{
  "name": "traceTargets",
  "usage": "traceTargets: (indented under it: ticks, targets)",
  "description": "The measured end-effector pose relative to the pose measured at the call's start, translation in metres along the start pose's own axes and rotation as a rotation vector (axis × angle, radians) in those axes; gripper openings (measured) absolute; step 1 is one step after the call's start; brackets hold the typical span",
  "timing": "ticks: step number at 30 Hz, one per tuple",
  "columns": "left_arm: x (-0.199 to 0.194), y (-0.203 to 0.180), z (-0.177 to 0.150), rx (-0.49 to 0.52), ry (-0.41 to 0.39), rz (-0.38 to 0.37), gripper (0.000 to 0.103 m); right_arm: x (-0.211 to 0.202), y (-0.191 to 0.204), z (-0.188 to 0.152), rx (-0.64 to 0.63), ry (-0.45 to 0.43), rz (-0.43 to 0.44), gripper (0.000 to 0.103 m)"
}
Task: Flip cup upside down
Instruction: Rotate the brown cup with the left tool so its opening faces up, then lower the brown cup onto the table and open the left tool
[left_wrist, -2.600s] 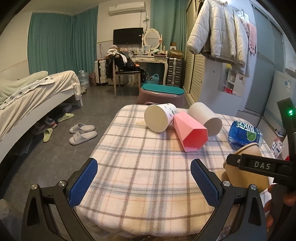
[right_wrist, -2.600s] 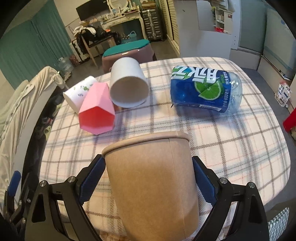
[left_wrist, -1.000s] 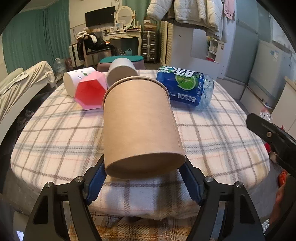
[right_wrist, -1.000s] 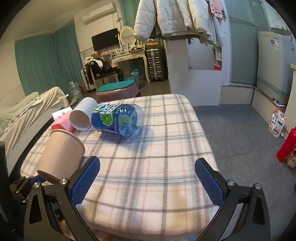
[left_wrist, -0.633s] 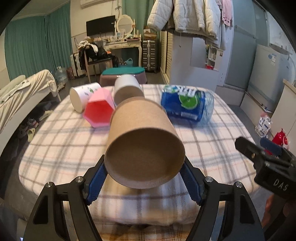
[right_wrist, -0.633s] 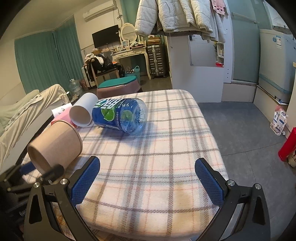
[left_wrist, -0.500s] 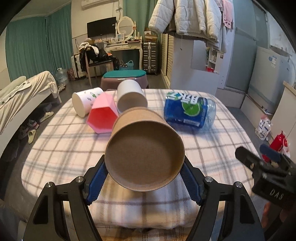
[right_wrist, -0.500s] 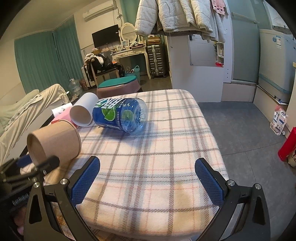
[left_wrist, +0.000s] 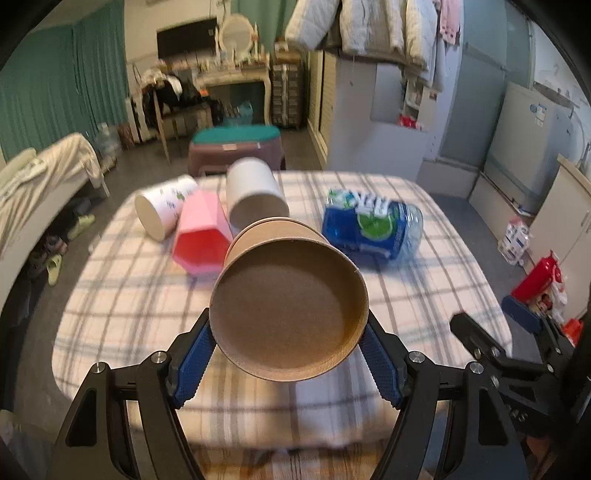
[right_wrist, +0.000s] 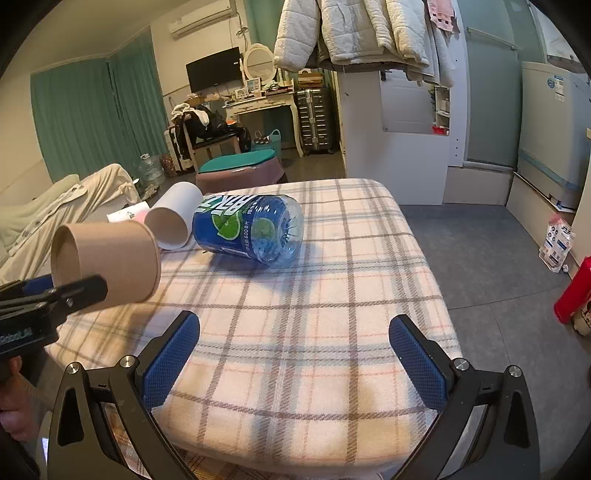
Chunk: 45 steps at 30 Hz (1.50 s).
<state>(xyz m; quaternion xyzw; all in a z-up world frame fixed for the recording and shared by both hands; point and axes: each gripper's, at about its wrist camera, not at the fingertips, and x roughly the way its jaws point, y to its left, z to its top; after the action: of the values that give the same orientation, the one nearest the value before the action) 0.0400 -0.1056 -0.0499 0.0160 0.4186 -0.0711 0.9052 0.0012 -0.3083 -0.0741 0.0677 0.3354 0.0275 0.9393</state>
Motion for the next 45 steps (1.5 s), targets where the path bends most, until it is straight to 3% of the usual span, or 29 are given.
traceTargets:
  ticks: [10, 21, 25, 29, 34, 45]
  targets:
    - [0.015, 0.000, 0.003, 0.021, 0.101, -0.004, 0.077, 0.005, -0.006, 0.002, 0.024, -0.005, -0.016, 0.103]
    - [0.037, 0.003, 0.026, -0.020, 0.054, 0.025, 0.077, 0.005, -0.007, 0.005, 0.013, -0.007, -0.024, 0.103]
    - [0.034, 0.004, 0.024, 0.011, -0.001, 0.022, 0.078, 0.003, -0.007, 0.009, 0.013, -0.013, -0.035, 0.103]
    - [0.026, 0.006, 0.020, 0.036, -0.049, 0.052, 0.090, -0.002, -0.002, 0.014, 0.006, -0.026, -0.039, 0.103]
    - [0.008, 0.019, 0.016, 0.016, -0.105, 0.049, 0.090, -0.014, 0.008, 0.019, -0.014, -0.053, -0.038, 0.103]
    - [-0.067, 0.042, -0.001, 0.012, -0.386, 0.056, 0.090, -0.087, 0.040, 0.030, -0.066, -0.284, -0.024, 0.103]
